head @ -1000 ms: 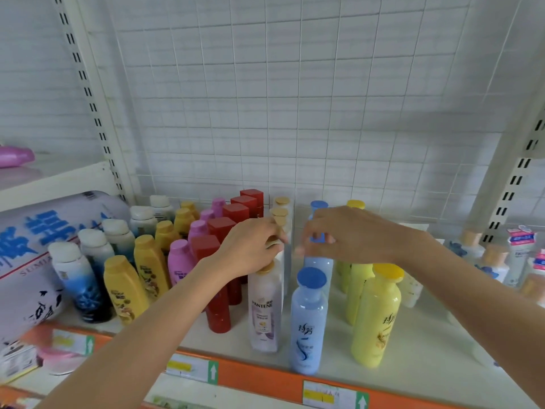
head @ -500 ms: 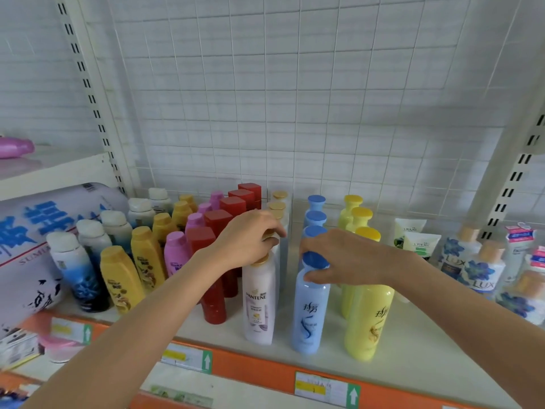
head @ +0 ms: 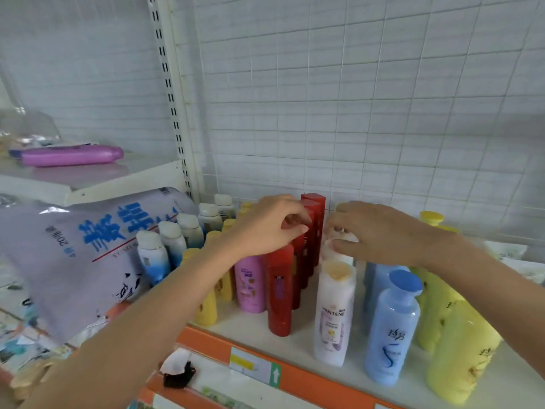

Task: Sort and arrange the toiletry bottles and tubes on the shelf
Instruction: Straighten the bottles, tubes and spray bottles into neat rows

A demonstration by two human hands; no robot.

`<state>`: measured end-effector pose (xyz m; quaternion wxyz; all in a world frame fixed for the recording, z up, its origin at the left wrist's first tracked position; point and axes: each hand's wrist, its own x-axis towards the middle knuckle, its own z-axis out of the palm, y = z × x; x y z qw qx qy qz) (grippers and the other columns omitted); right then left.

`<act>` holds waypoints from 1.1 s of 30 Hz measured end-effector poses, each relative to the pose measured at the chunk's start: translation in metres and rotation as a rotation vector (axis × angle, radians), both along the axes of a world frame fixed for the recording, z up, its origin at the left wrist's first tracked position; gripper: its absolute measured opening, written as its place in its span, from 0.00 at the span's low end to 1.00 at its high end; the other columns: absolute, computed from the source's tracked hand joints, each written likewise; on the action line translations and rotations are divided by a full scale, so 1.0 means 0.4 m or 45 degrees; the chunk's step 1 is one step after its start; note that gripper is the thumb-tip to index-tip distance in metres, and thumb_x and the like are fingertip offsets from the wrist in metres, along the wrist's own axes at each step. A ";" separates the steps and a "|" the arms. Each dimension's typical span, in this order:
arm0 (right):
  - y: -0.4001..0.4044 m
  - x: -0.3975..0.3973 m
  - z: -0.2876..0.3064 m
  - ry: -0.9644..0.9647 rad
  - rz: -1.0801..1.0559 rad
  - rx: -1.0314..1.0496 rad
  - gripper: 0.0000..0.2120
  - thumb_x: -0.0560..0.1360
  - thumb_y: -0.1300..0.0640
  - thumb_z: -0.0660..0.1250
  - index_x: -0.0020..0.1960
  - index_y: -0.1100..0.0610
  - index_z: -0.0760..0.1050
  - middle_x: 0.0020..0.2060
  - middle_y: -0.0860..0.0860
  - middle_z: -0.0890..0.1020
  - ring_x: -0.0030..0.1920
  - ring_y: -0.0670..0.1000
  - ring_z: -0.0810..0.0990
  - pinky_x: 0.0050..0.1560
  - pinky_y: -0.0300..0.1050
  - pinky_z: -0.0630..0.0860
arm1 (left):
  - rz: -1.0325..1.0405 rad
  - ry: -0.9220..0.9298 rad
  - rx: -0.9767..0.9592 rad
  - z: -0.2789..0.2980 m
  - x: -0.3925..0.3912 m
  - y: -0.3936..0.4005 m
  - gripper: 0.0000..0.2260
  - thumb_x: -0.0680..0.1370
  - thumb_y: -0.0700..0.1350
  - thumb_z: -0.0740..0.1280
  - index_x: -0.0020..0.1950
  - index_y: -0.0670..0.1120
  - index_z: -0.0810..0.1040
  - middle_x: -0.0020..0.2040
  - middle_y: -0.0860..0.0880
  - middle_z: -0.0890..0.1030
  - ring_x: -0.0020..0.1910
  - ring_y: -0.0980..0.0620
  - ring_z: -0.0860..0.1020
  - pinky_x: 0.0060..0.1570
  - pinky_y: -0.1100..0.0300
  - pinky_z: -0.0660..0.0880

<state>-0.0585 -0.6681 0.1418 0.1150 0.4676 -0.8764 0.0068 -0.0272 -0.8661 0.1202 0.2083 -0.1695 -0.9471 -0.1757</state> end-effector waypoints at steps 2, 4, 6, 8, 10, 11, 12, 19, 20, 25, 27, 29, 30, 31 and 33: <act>-0.071 -0.012 0.004 0.020 0.035 -0.019 0.13 0.78 0.48 0.59 0.58 0.51 0.71 0.48 0.42 0.69 0.52 0.45 0.69 0.53 0.40 0.67 | 0.074 0.005 -0.003 0.017 0.007 -0.094 0.06 0.75 0.44 0.68 0.50 0.47 0.82 0.43 0.55 0.76 0.41 0.59 0.76 0.40 0.76 0.68; -0.153 -0.029 0.008 -0.009 0.042 -0.037 0.13 0.77 0.48 0.60 0.57 0.53 0.73 0.49 0.47 0.74 0.53 0.49 0.73 0.54 0.45 0.71 | 0.156 -0.011 0.030 0.031 0.010 -0.201 0.06 0.75 0.44 0.68 0.51 0.46 0.81 0.45 0.53 0.78 0.42 0.58 0.76 0.41 0.72 0.70; -0.239 -0.050 0.009 -0.071 0.034 -0.056 0.12 0.76 0.49 0.61 0.57 0.53 0.74 0.50 0.50 0.76 0.52 0.50 0.75 0.53 0.47 0.72 | 0.242 -0.039 0.071 0.043 0.003 -0.311 0.07 0.76 0.43 0.67 0.52 0.45 0.81 0.46 0.51 0.79 0.44 0.56 0.77 0.42 0.69 0.71; -0.323 -0.079 0.005 -0.096 0.026 -0.048 0.13 0.76 0.49 0.62 0.57 0.54 0.75 0.51 0.51 0.78 0.52 0.51 0.75 0.53 0.46 0.72 | 0.324 -0.079 0.105 0.044 -0.016 -0.412 0.07 0.76 0.42 0.67 0.52 0.44 0.81 0.46 0.51 0.80 0.45 0.54 0.78 0.41 0.69 0.70; -0.401 -0.107 -0.005 -0.133 -0.008 -0.041 0.13 0.76 0.51 0.63 0.58 0.55 0.76 0.53 0.52 0.79 0.53 0.51 0.76 0.53 0.45 0.72 | 0.395 -0.143 0.103 0.038 -0.046 -0.500 0.08 0.76 0.41 0.67 0.53 0.43 0.80 0.49 0.49 0.81 0.48 0.52 0.78 0.44 0.66 0.71; -0.433 -0.120 -0.010 -0.157 -0.031 -0.037 0.13 0.76 0.53 0.63 0.59 0.56 0.76 0.53 0.52 0.79 0.53 0.51 0.76 0.54 0.45 0.73 | 0.423 -0.175 0.079 0.035 -0.062 -0.535 0.08 0.76 0.41 0.66 0.54 0.43 0.80 0.52 0.48 0.81 0.50 0.51 0.78 0.47 0.64 0.71; -0.462 -0.135 -0.016 -0.179 -0.061 -0.024 0.14 0.76 0.53 0.63 0.59 0.56 0.75 0.54 0.53 0.79 0.54 0.51 0.77 0.55 0.45 0.73 | 0.438 -0.210 0.038 0.030 -0.081 -0.567 0.09 0.76 0.41 0.66 0.56 0.44 0.80 0.54 0.48 0.81 0.52 0.50 0.78 0.50 0.62 0.72; -0.603 -0.221 -0.027 -0.295 -0.260 -0.067 0.13 0.77 0.54 0.62 0.60 0.56 0.75 0.57 0.52 0.78 0.56 0.51 0.76 0.58 0.44 0.72 | 0.357 -0.417 -0.104 0.027 -0.161 -0.671 0.14 0.77 0.44 0.65 0.63 0.45 0.75 0.61 0.47 0.77 0.58 0.49 0.75 0.56 0.59 0.73; -0.618 -0.227 -0.030 -0.303 -0.282 -0.084 0.13 0.77 0.55 0.62 0.60 0.56 0.75 0.58 0.52 0.78 0.57 0.51 0.76 0.59 0.43 0.72 | 0.336 -0.416 -0.106 0.027 -0.170 -0.674 0.14 0.77 0.43 0.65 0.62 0.44 0.76 0.61 0.47 0.77 0.58 0.50 0.76 0.55 0.60 0.72; -0.682 -0.261 -0.055 -0.311 -0.347 -0.074 0.14 0.77 0.56 0.62 0.61 0.57 0.75 0.59 0.53 0.78 0.59 0.52 0.75 0.59 0.42 0.69 | 0.234 -0.521 -0.186 0.006 -0.227 -0.654 0.16 0.76 0.43 0.66 0.63 0.44 0.75 0.62 0.46 0.77 0.59 0.49 0.75 0.55 0.61 0.70; -0.697 -0.283 -0.056 -0.285 -0.372 -0.075 0.14 0.77 0.57 0.62 0.61 0.57 0.74 0.60 0.53 0.78 0.60 0.52 0.74 0.59 0.42 0.68 | 0.225 -0.564 -0.216 -0.008 -0.249 -0.642 0.18 0.75 0.43 0.67 0.65 0.43 0.74 0.63 0.46 0.76 0.59 0.49 0.75 0.52 0.62 0.70; -0.709 -0.308 -0.051 -0.287 -0.389 -0.083 0.14 0.77 0.57 0.62 0.62 0.58 0.74 0.60 0.53 0.78 0.61 0.53 0.74 0.59 0.41 0.68 | 0.236 -0.591 -0.233 -0.020 -0.264 -0.639 0.19 0.75 0.43 0.68 0.65 0.43 0.74 0.62 0.46 0.76 0.59 0.48 0.75 0.49 0.63 0.69; -0.716 -0.320 -0.050 -0.293 -0.392 -0.081 0.15 0.77 0.57 0.62 0.62 0.58 0.74 0.61 0.53 0.77 0.61 0.53 0.74 0.59 0.41 0.67 | 0.239 -0.598 -0.244 -0.027 -0.270 -0.640 0.19 0.74 0.44 0.69 0.64 0.44 0.74 0.62 0.46 0.77 0.58 0.48 0.75 0.50 0.62 0.70; -0.724 -0.332 -0.051 -0.302 -0.391 -0.075 0.16 0.77 0.57 0.63 0.63 0.58 0.73 0.61 0.53 0.77 0.62 0.53 0.73 0.60 0.41 0.67 | 0.231 -0.605 -0.257 -0.034 -0.274 -0.643 0.20 0.73 0.45 0.70 0.64 0.44 0.74 0.62 0.46 0.77 0.58 0.48 0.75 0.52 0.61 0.71; -0.745 -0.357 -0.058 -0.332 -0.384 -0.075 0.18 0.76 0.56 0.64 0.65 0.58 0.71 0.62 0.54 0.76 0.62 0.53 0.73 0.61 0.42 0.67 | 0.194 -0.628 -0.266 -0.047 -0.278 -0.647 0.23 0.72 0.48 0.71 0.66 0.44 0.73 0.63 0.46 0.75 0.61 0.47 0.74 0.59 0.57 0.71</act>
